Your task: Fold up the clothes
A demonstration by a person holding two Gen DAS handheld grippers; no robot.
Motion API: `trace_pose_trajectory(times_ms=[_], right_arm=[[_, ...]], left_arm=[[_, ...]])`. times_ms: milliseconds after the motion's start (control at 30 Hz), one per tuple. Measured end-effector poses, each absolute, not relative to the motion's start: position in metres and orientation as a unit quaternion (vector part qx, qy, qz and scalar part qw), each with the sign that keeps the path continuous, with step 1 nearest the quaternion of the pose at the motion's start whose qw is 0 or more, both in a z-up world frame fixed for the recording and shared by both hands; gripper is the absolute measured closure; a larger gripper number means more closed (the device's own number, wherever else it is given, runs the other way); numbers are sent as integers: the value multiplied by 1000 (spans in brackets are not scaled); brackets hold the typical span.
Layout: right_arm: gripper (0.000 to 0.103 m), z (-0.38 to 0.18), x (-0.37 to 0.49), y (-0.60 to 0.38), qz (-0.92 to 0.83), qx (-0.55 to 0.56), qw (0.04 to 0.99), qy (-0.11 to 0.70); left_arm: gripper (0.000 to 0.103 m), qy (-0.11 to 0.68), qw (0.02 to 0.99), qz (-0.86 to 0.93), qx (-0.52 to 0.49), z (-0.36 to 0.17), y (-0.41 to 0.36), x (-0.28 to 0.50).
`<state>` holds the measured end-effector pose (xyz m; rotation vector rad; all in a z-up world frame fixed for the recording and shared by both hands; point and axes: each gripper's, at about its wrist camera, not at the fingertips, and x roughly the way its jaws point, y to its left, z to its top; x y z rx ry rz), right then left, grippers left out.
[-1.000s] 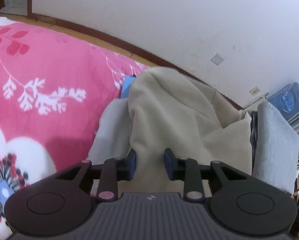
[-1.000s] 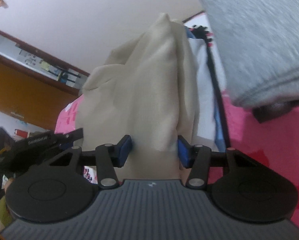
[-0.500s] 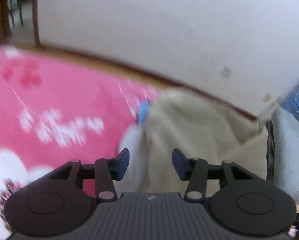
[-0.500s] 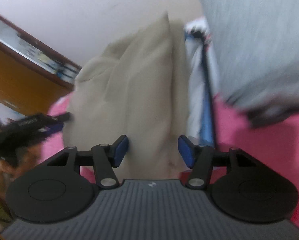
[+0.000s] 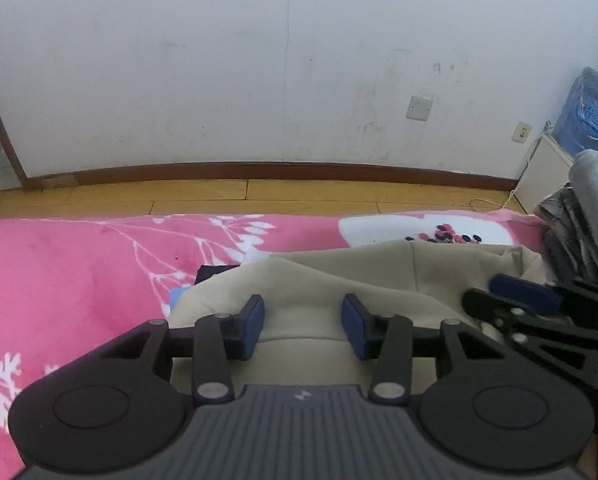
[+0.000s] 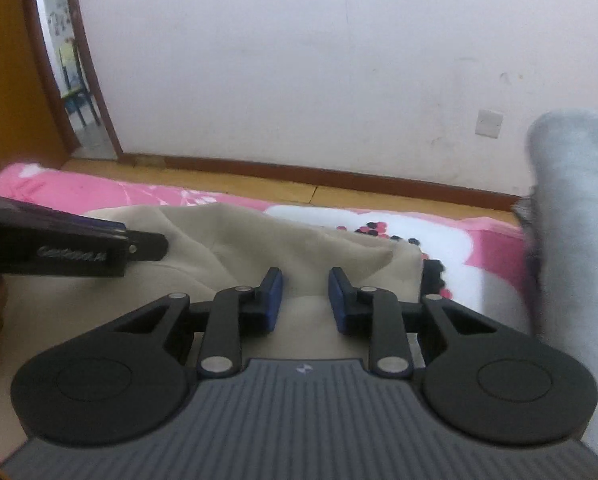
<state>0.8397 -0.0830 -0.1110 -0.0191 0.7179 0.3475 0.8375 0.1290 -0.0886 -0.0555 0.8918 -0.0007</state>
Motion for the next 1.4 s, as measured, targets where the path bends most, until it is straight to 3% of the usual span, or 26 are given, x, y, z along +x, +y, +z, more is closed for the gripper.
trace_pose_trajectory(times_ms=[200, 333, 433, 567, 667, 800, 933, 1033, 1400], right_arm=[[79, -81, 849, -105, 201, 53, 907, 367], [77, -33, 788, -145, 234, 81, 921, 301], [77, -27, 738, -164, 260, 53, 914, 307], [77, -41, 676, -158, 313, -11, 881, 355], [76, -61, 658, -163, 314, 30, 860, 401], [73, -90, 655, -157, 299, 15, 846, 441], [72, -108, 661, -135, 304, -71, 853, 419], [80, -113, 670, -129, 308, -121, 861, 386], [85, -100, 682, -163, 356, -130, 849, 367]], left_arm=[[56, 416, 907, 5, -60, -59, 150, 809], [54, 400, 913, 19, -74, -35, 169, 759], [54, 424, 903, 22, -66, -31, 164, 720], [54, 465, 880, 47, -78, -41, 148, 686], [48, 462, 876, 86, -105, -47, 148, 679], [48, 465, 868, 121, -126, -51, 151, 688], [48, 477, 857, 137, -141, -53, 154, 696], [52, 485, 852, 141, -141, -52, 150, 697], [57, 500, 844, 140, -135, -56, 132, 699]])
